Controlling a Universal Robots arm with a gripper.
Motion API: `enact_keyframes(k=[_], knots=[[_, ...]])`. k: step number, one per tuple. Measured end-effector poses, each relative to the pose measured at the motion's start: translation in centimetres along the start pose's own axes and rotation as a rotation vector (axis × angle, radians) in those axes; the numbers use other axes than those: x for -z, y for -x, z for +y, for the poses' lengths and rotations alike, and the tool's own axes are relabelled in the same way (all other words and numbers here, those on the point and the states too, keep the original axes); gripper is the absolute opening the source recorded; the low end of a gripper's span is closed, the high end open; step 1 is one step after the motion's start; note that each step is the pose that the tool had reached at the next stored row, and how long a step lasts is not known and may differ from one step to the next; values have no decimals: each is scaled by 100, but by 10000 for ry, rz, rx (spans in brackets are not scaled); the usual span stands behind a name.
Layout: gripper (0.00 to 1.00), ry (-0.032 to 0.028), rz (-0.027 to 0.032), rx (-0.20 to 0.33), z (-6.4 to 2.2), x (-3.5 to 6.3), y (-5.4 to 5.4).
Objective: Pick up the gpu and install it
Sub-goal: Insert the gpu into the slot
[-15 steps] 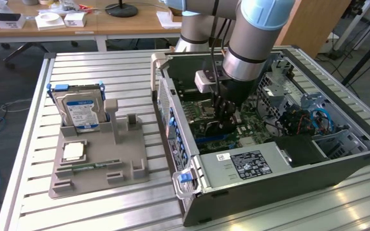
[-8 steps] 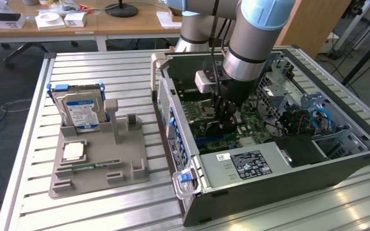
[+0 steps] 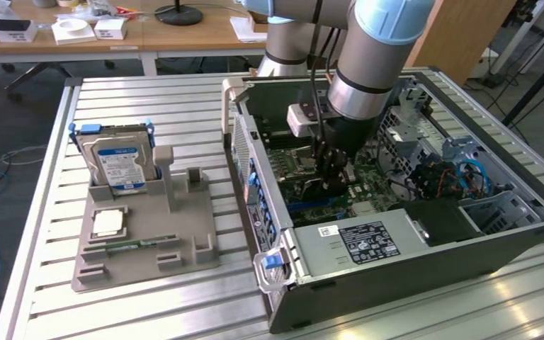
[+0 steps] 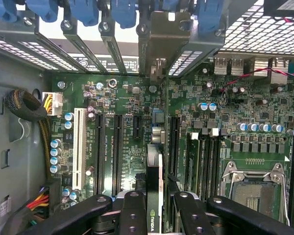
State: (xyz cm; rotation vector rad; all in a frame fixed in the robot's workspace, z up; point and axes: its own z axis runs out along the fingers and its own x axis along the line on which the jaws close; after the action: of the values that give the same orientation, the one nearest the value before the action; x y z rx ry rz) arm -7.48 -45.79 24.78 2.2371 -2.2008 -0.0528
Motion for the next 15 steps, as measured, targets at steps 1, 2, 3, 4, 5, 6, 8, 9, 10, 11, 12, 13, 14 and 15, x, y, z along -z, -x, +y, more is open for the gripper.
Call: enact_keyframes(k=[1, 2, 3, 4, 5, 6, 8, 9, 10, 11, 12, 13, 14, 15], knots=[[27, 0, 0, 0, 0, -2, 0], [27, -1, -3, 0, 0, -5, 0], [27, -1, -1, 0, 0, -6, 0], [27, -1, -1, 0, 0, -6, 0], [27, -1, -1, 0, 0, -6, 0], [27, 0, -1, 0, 0, -6, -1], [27, -1, -2, 0, 0, -6, 0], [27, -1, -2, 0, 0, -6, -1], [27, 0, -1, 0, 0, -6, -1], [27, 0, -2, 0, 0, -6, -1], [27, -1, -2, 0, 0, -7, -1], [27, -1, -2, -1, 1, -7, -3], [27, -1, -3, 0, 0, -6, -6], [27, 0, -3, 0, 0, -6, -10]])
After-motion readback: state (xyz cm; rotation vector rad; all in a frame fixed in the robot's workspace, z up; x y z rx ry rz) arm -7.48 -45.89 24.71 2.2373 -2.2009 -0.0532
